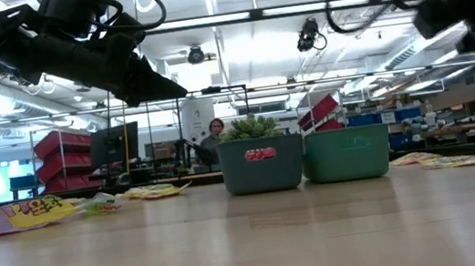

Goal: Sort candy
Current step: Put the green gummy into the green bin

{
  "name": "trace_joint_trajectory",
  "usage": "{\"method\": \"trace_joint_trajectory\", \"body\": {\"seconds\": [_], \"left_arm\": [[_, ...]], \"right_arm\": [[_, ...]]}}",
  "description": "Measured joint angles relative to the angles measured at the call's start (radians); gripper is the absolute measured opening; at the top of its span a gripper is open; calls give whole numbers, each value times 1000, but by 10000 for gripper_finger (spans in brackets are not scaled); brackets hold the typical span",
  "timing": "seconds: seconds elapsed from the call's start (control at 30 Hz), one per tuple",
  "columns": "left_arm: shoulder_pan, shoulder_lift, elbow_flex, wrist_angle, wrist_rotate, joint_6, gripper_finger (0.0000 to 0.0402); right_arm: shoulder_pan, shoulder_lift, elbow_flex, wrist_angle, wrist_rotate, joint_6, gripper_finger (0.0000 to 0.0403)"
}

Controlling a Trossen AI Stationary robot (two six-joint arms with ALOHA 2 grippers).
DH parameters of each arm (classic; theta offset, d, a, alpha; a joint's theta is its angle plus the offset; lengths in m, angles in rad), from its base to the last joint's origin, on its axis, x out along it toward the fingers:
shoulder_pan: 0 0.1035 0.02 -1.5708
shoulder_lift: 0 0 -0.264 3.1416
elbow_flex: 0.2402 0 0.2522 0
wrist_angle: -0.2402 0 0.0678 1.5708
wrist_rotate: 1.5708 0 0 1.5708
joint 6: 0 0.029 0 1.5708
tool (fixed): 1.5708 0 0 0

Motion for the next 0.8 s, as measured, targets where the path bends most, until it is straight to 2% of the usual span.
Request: {"method": "trace_joint_trajectory", "body": {"seconds": [0.23, 0.43, 0.63, 0.8], "left_arm": [[0, 0, 0, -2, 0, -5, 0], [0, 0, 0, -3, 0, -5, 0], [0, 0, 0, -3, 0, -5, 0], [0, 0, 0, -3, 0, -6, 0]], "right_arm": [[71, 0, -116, 71, -58, -22, 145], [93, 0, -186, 154, -56, -43, 161], [94, 0, -243, 181, -12, -43, 141], [94, 0, -256, 188, 25, -47, 89]]}}
